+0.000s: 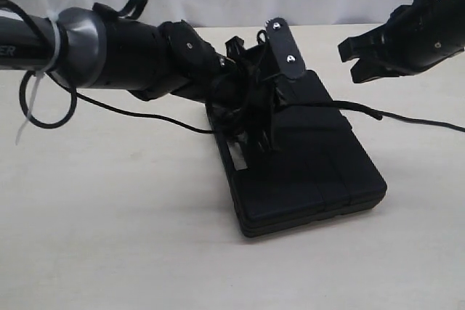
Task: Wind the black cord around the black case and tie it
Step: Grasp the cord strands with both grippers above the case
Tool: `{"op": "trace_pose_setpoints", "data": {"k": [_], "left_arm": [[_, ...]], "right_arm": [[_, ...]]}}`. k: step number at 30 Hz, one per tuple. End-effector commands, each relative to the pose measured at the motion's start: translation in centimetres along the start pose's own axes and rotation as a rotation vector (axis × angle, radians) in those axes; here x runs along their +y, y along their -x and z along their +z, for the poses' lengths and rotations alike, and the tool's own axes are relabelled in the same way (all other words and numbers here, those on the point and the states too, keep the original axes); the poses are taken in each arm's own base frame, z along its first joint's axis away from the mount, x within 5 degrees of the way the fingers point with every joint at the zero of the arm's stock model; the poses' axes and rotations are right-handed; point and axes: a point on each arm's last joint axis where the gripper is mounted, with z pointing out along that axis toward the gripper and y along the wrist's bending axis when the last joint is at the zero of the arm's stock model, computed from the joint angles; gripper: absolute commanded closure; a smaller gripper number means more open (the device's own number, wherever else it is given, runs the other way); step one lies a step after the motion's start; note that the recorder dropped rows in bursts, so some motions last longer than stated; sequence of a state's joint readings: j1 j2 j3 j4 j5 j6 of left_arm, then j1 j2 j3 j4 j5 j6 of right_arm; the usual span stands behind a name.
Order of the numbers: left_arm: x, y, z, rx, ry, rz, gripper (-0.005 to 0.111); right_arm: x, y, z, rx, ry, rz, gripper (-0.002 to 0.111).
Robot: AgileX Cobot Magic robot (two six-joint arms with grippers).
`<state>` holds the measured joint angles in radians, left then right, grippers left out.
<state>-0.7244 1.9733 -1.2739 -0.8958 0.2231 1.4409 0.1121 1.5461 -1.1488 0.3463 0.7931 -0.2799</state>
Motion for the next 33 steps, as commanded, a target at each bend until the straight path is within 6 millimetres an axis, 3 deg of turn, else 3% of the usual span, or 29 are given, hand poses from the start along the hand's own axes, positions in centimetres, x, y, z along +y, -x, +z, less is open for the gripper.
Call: {"op": "trace_pose_setpoints", "data": {"k": [1, 10, 14, 19, 27, 33], "left_arm": [[2.0, -1.4, -1.3, 0.024, -0.085, -0.224, 0.107], [5.6, -4.1, -3.4, -0.056, -0.236, -0.542, 0.107], [6.4, -4.4, -4.1, -0.104, -0.283, -0.618, 0.107], [6.3, -4.3, -4.1, -0.120, -0.302, -0.597, 0.107], [6.1, -3.4, -4.5, -0.232, -0.356, -0.505, 0.107], [7.5, -3.8, -5.1, -0.305, -0.321, -0.531, 0.107]], "right_arm": [[0.0, 0.0, -0.3, -0.003, 0.002, -0.013, 0.104], [1.0, -0.3, -0.1, 0.001, 0.126, -0.084, 0.102], [1.0, -0.5, 0.4, -0.026, 0.130, -0.042, 0.085], [1.2, -0.6, 1.3, -0.063, 0.189, 0.052, 0.065], [1.4, -0.8, 4.8, -0.149, 0.313, 0.025, 0.065], [1.2, -1.3, 6.5, -0.319, 0.349, -0.050, 0.065]]}}
